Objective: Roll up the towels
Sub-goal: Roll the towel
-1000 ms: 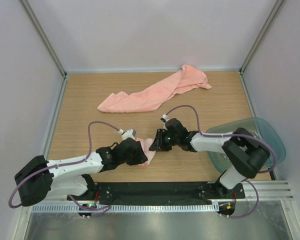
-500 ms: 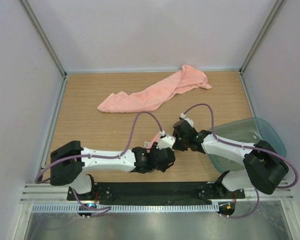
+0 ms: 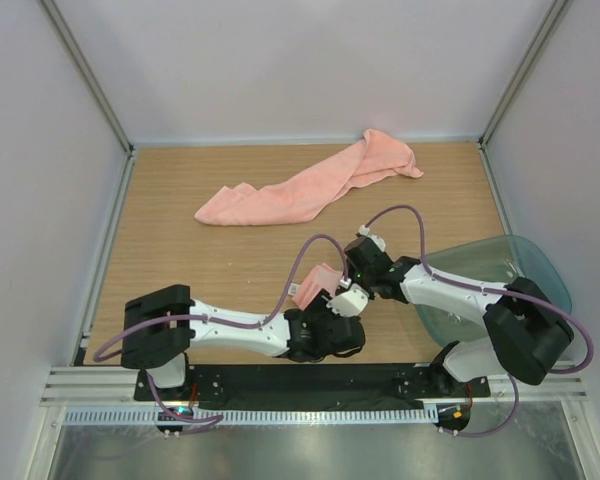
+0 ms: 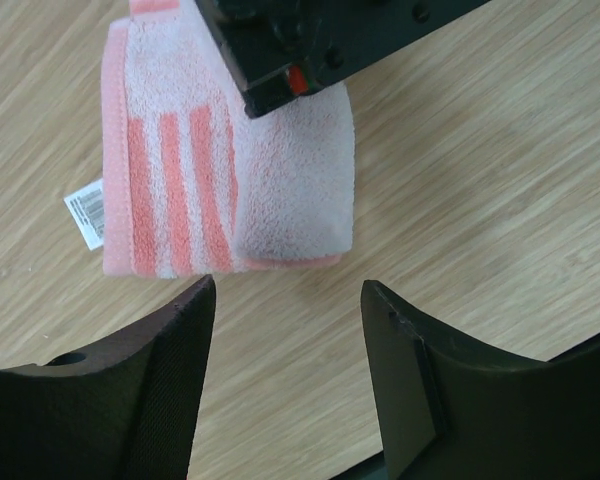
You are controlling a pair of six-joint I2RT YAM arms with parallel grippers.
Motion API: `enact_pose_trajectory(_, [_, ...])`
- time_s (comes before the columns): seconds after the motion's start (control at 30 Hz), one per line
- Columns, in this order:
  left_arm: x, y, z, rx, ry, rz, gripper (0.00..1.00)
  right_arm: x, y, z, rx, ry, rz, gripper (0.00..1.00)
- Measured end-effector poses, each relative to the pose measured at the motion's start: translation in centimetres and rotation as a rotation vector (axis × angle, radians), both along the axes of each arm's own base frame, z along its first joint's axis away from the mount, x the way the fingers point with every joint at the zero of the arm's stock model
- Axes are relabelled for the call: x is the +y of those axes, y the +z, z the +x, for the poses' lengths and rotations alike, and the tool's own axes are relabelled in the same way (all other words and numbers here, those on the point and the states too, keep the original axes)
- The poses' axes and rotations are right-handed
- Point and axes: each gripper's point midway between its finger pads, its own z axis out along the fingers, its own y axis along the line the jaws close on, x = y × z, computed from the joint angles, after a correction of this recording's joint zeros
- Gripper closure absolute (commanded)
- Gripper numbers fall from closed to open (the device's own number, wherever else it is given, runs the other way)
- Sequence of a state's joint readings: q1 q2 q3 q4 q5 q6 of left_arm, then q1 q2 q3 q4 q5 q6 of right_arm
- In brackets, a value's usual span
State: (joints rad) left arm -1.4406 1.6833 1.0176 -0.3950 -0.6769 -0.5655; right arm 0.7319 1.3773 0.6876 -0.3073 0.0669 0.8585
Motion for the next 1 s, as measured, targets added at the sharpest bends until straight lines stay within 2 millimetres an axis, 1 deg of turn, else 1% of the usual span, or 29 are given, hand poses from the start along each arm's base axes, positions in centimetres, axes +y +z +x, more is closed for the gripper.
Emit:
enact_pose_trajectory(0.1, [-0.6, 0.2, 0.4, -0.035, -0.023, -0.015, 0.38, 0.1, 0.1, 0.0, 0.006, 0.004, 0.002, 0.98])
enact_pose_trajectory(0.2, [-0.9, -0.1, 0.7, -0.058, -0.048, -0.019, 0.39, 0.3, 0.1, -0.2, 0.014, 0.01, 0.007, 0.98])
enact_pose_trajectory(0.3, [-1.3, -0.8, 1.1, -0.059, -0.059, -0.021, 0.4, 0.3, 0.0, -0.3, 0.023, 0.015, 0.01, 0.98])
enact_pose_trajectory(0.4, [-1.5, -2.3, 1.8, -0.055, -0.053, -0.01, 0.45, 0.5, 0.1, -0.4, 0.028, 0.02, 0.014, 0.98])
enact_pose_trajectory(0.47, [-1.1, -3.4, 2.4, -0.05, -0.038, -0.002, 0.56, 0.5, 0.1, -0.5, 0.03, 0.023, 0.016, 0.98])
enact_pose_trajectory(0.5, [-1.1, -3.5, 2.8, -0.053, -0.033, -0.012, 0.61, 0.5, 0.1, -0.5, 0.03, 0.023, 0.016, 0.98])
enact_pose_trajectory(0.53, [-1.2, -3.5, 2.9, -0.048, -0.032, -0.021, 0.74, 0.5, 0.1, -0.4, 0.029, 0.022, 0.017, 0.98])
enact_pose_trajectory(0.6, [-1.3, -3.6, 2.9, -0.045, -0.035, -0.029, 0.87, 0.5, 0.1, -0.4, 0.031, 0.02, 0.016, 0.98])
enact_pose_trajectory(0.63, [-1.3, -3.6, 3.0, -0.046, -0.035, -0.033, 0.95, 0.5, 0.0, -0.3, 0.031, 0.02, 0.015, 0.98])
enact_pose_trajectory(0.7, [-1.4, -3.6, 2.9, -0.045, -0.036, -0.042, 1.0, 0.5, 0.1, -0.3, 0.03, 0.02, 0.015, 0.96])
enact_pose_trajectory(0.73, [-1.4, -3.6, 2.9, -0.043, -0.036, -0.047, 1.0, 0.5, 0.1, -0.3, 0.029, 0.02, 0.015, 0.87])
enact_pose_trajectory(0.8, [-1.3, -3.6, 2.9, -0.034, -0.033, -0.063, 1.0, 0.5, 0.1, -0.3, 0.03, 0.02, 0.015, 0.73])
enact_pose_trajectory(0.83, [-1.1, -3.5, 2.9, -0.028, -0.03, -0.073, 1.0, 0.5, 0.1, -0.3, 0.031, 0.019, 0.016, 0.55])
enact_pose_trajectory(0.87, [-1.0, -3.5, 2.9, -0.021, -0.029, -0.083, 1.0, 0.5, 0.2, -0.2, 0.035, 0.016, 0.02, 0.47])
enact_pose_trajectory(0.93, [-0.5, -3.4, 2.8, -0.001, -0.026, -0.112, 1.0, 0.1, 0.1, -0.1, 0.046, 0.014, 0.022, 0.32])
enact_pose_trajectory(1.0, [0.3, -3.3, 2.7, 0.023, -0.018, -0.138, 1.0, -0.5, 0.0, 0.0, 0.061, 0.008, 0.023, 0.27])
